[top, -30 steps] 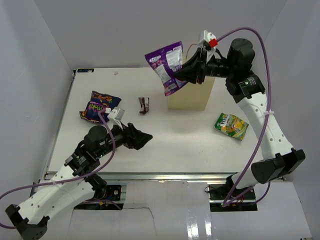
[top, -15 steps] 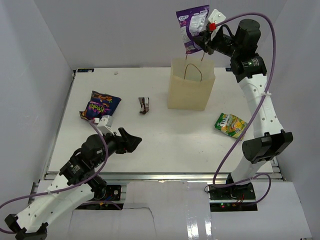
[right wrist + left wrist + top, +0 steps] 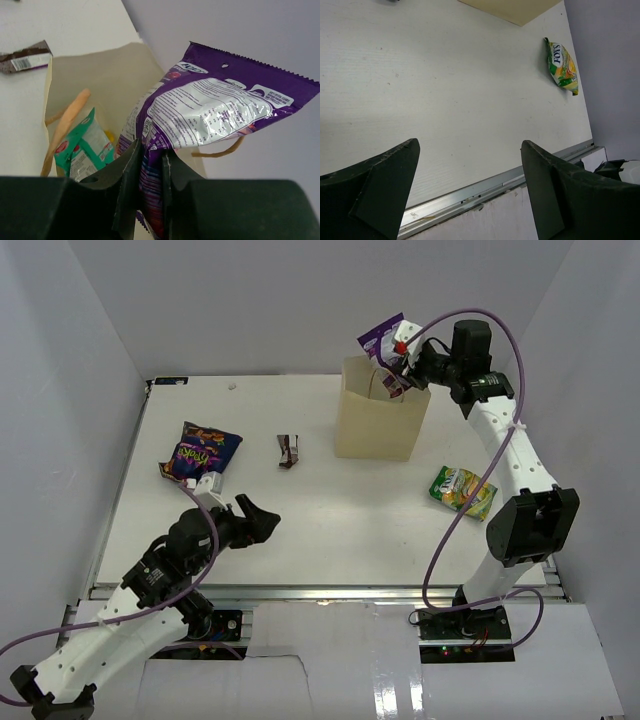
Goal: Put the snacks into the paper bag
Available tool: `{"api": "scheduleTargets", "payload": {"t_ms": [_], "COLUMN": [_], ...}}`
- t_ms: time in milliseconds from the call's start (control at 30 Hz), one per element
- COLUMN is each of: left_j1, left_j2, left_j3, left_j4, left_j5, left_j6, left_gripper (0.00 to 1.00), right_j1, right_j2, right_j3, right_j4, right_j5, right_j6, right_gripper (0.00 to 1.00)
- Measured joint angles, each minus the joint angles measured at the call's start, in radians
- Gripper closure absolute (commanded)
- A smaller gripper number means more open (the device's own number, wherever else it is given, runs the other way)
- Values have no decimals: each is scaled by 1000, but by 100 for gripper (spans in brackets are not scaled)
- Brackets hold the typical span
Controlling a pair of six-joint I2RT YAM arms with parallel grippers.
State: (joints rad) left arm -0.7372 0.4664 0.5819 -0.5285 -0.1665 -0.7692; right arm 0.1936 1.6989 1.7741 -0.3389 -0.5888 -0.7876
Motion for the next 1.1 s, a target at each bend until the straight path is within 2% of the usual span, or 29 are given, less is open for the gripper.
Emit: {"api": "scheduleTargets", "payload": {"t_ms": [133, 167, 233, 333, 533, 633, 767, 967, 1100], "left_j1": [0, 0, 0, 0, 0, 0, 0, 18, 117], "left_j2": [7, 8, 11, 24, 109, 166, 247, 469, 640], "left_j3": [0, 0, 0, 0, 19, 52, 103, 180, 204], "left_j4": [-19, -26, -35, -51, -135, -212, -325, -432, -411], "left_j5": [-33, -44, -60, -89, -164, -211, -281, -364, -359], "left_j6": [-34, -53, -77, -122, -211, -254, -299, -298, -200], "left_gripper": [2, 2, 2, 2, 2, 2, 2, 2, 3], "right_j1": [-3, -4, -5, -14, -84, -119, -159, -181, -179], "right_j2": [-6, -10, -24, -53, -120, -153, -222, -401, -500], "right_j3": [-54, -66, -83, -87, -55, -40, -56, -283, -502], "right_j4": [-19, -19, -21, -19, -21, -29, -66, -145, -206], "right_j5": [10, 10, 14, 13, -2, -6, -9, -37, -67], "right_j6": [-50, -59, -66, -62, 18, 74, 153, 202, 205], "right_gripper": [66, 59, 52, 48, 46, 39, 38, 36, 35]}}
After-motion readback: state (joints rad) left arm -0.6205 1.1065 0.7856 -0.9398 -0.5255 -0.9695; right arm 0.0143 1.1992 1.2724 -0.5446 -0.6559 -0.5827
